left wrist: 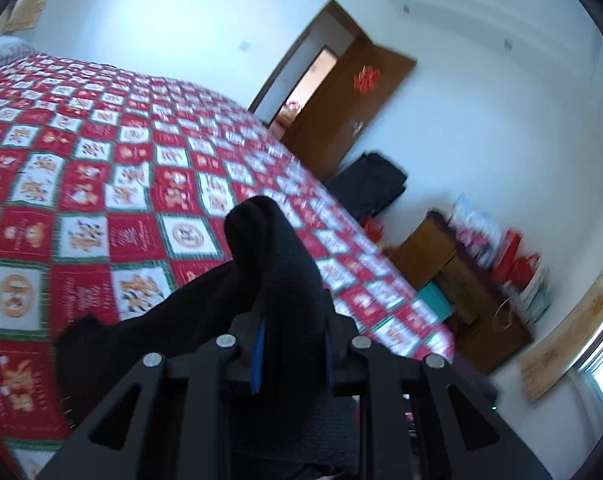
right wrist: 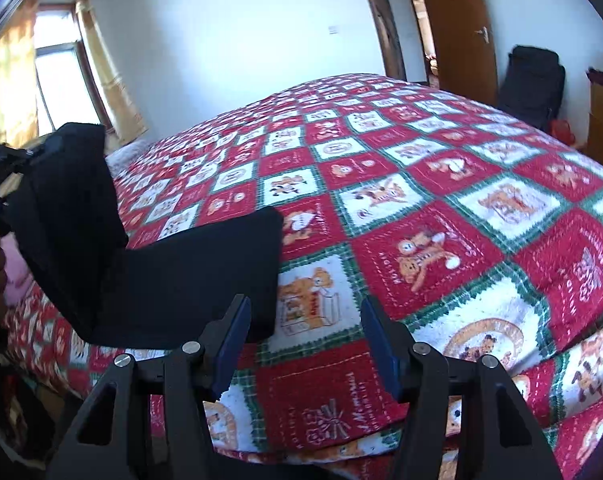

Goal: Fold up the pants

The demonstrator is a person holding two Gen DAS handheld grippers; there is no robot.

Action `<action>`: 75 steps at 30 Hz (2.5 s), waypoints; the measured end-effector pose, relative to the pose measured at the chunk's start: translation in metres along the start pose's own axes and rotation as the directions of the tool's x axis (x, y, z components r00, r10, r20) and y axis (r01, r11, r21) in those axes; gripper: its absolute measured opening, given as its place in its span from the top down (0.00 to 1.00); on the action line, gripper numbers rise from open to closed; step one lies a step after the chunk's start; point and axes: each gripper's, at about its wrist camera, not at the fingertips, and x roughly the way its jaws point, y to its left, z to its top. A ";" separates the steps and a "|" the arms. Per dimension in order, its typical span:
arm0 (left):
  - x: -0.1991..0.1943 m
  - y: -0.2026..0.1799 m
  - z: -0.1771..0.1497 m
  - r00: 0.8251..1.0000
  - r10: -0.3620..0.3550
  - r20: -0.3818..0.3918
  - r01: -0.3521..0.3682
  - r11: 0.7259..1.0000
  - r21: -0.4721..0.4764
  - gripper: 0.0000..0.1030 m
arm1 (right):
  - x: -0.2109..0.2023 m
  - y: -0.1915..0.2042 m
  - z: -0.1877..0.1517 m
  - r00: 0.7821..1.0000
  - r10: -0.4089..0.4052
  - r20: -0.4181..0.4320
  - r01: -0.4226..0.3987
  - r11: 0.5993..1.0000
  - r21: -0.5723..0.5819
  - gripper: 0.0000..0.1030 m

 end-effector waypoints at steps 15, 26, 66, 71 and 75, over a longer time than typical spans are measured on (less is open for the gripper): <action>0.088 -0.036 -0.056 0.977 0.160 -0.145 -0.139 0.980 0.146 0.57 | 0.005 0.001 0.002 1.000 0.003 0.017 -0.003 1.000 0.018 0.42; 0.045 -0.057 -0.062 0.988 0.149 -0.048 -0.129 0.949 0.289 0.37 | 0.002 0.000 0.003 0.999 0.035 0.037 -0.036 0.999 0.021 0.42; -0.019 0.104 -0.097 0.929 0.367 0.059 -0.365 0.930 -0.039 0.03 | 0.072 0.006 0.014 0.970 0.117 -0.214 -0.091 0.988 0.128 0.65; -0.022 0.107 -0.093 0.948 0.306 0.083 -0.301 0.952 -0.060 0.03 | 0.062 0.006 0.016 0.976 0.140 -0.165 -0.118 0.983 0.139 0.63; -0.014 0.106 -0.093 0.952 0.300 0.067 -0.297 0.954 -0.050 0.03 | 0.050 0.002 0.023 0.985 0.149 -0.087 -0.136 0.981 0.141 0.63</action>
